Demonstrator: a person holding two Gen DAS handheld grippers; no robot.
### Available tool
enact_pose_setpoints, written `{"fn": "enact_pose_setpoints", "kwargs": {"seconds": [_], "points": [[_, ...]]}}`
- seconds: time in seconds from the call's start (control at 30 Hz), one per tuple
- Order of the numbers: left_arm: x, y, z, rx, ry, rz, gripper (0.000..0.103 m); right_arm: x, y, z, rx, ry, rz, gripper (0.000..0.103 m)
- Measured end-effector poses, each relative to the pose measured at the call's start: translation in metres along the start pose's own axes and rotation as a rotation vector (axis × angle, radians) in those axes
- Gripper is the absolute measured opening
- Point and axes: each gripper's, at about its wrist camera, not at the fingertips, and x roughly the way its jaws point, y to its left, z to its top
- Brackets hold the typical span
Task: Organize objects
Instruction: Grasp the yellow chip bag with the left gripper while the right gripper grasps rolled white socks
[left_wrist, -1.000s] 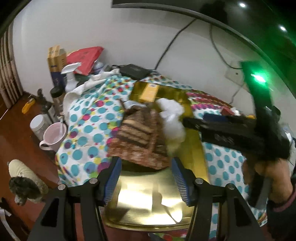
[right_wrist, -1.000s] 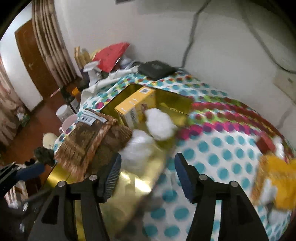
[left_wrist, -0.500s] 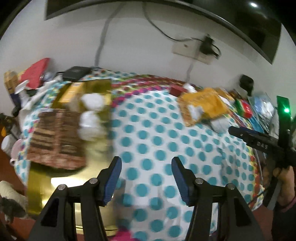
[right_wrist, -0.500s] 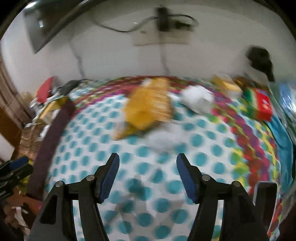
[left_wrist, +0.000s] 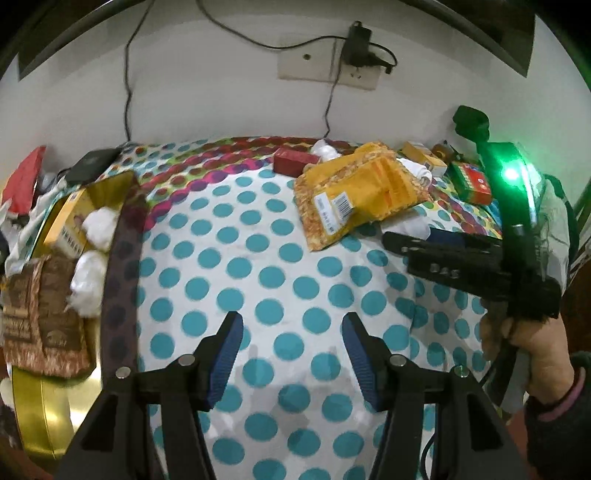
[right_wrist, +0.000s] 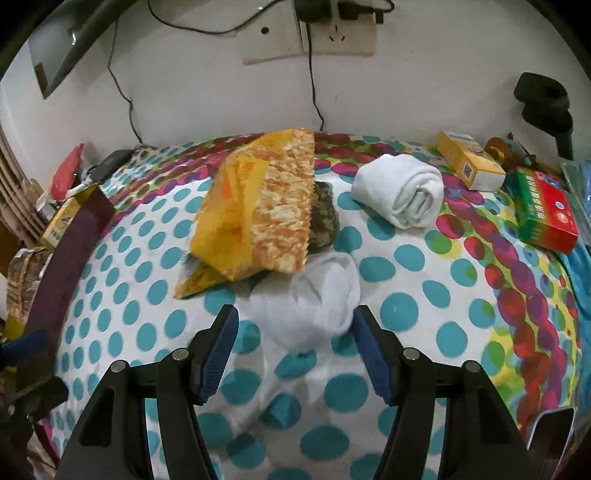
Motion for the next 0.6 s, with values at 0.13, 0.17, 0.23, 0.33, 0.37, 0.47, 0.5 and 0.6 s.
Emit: {"fn": "enact_pose_setpoints", "kwargs": {"seconds": [0.13, 0.17, 0.23, 0.33, 0.37, 0.47, 0.5, 0.6], "points": [[0.012, -0.014, 0.013, 0.048, -0.039, -0.008, 0.058, 0.007, -0.003, 0.001, -0.023, 0.001, -0.001, 0.047], [0.015, -0.018, 0.016, 0.063, -0.058, -0.005, 0.058, 0.005, -0.003, 0.000, -0.036, -0.005, -0.004, 0.046], [0.020, -0.031, 0.021, 0.119, -0.092, 0.026, 0.058, -0.001, -0.005, -0.004, -0.041, -0.021, -0.012, 0.045], [0.024, -0.053, 0.023, 0.230, -0.149, 0.083, 0.058, -0.014, -0.017, -0.012, -0.020, -0.038, -0.011, 0.045], [0.027, -0.064, 0.022, 0.286, -0.176, 0.108, 0.058, -0.019, -0.023, -0.016, -0.006, -0.039, -0.007, 0.045], [0.036, -0.093, 0.016, 0.423, -0.216, 0.162, 0.059, -0.031, -0.043, -0.026, 0.038, -0.023, 0.008, 0.045], [0.041, -0.100, 0.015, 0.455, -0.222, 0.177, 0.059, -0.034, -0.048, -0.030, 0.051, -0.020, 0.013, 0.045], [0.053, -0.120, 0.012, 0.537, -0.230, 0.222, 0.059, -0.041, -0.057, -0.040, 0.068, -0.010, 0.012, 0.045]]}}
